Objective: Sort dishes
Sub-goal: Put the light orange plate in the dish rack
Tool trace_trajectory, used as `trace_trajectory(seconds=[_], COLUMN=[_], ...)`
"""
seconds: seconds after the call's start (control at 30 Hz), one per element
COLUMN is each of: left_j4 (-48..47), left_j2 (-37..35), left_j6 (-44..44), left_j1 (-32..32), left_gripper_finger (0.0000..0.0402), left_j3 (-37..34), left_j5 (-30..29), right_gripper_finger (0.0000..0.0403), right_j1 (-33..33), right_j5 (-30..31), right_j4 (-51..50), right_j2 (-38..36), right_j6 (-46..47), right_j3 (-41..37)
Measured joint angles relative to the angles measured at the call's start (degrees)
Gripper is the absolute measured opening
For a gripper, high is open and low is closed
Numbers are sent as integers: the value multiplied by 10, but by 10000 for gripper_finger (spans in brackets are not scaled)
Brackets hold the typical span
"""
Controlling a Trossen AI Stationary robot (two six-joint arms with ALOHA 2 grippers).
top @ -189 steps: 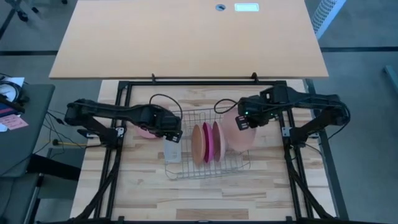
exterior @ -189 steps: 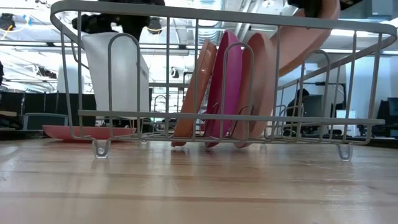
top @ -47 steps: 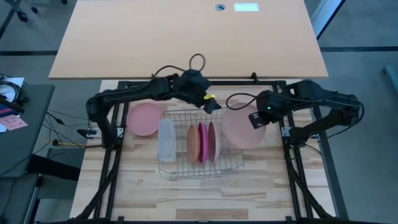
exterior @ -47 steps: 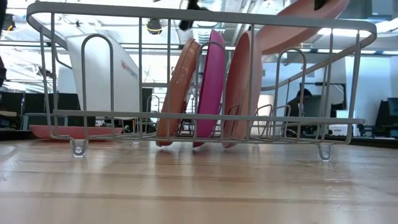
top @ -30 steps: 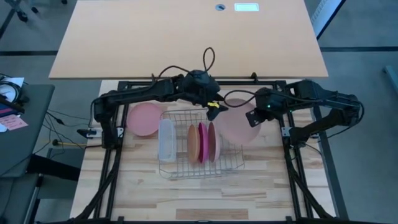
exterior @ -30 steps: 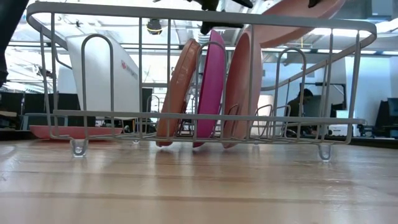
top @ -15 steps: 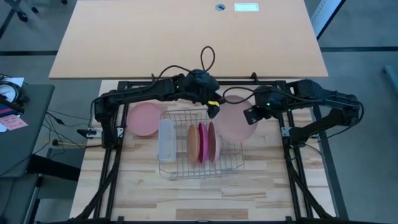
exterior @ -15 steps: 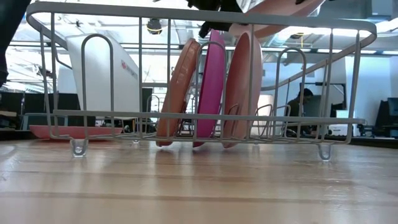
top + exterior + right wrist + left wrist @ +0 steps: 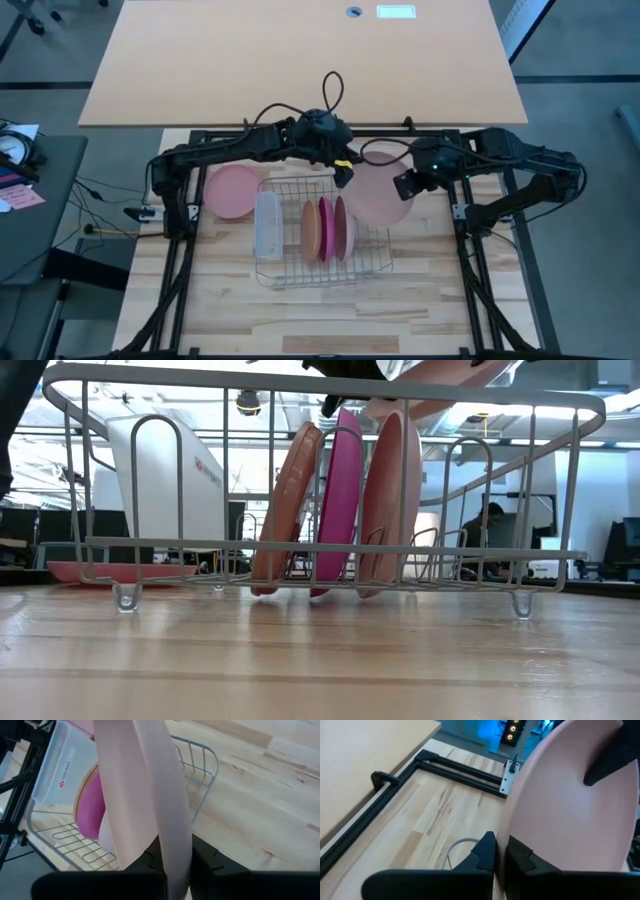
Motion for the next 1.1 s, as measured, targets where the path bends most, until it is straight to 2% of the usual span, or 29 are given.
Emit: trace_trajectory(seconds=[0.2, 0.4, 0.57, 0.67, 0.83, 1.1], left_j4=[29, 42, 83, 122, 154, 163], left_j2=[0, 0, 0, 1, 1, 1], left_j6=[0, -2, -30, -62, -82, -136], left_j1=[3, 15, 33, 41, 46, 69], left_gripper_finger=[3, 1, 1, 1, 1, 0], left_j3=[-1, -1, -2, -11, -17, -17], left_j5=[11, 19, 71, 82, 86, 88], right_gripper_finger=[78, 131, 177, 193, 195, 157], right_j1=[2, 2, -6, -7, -7, -7], right_j5=[-8, -10, -10, -11, -10, -5], right_j4=[14, 39, 84, 95, 108, 113], right_j2=[-1, -17, -51, -71, -94, -111], right_j6=[-18, -23, -23, -22, -16, -18], right_j3=[0, 0, 0, 0, 0, 0])
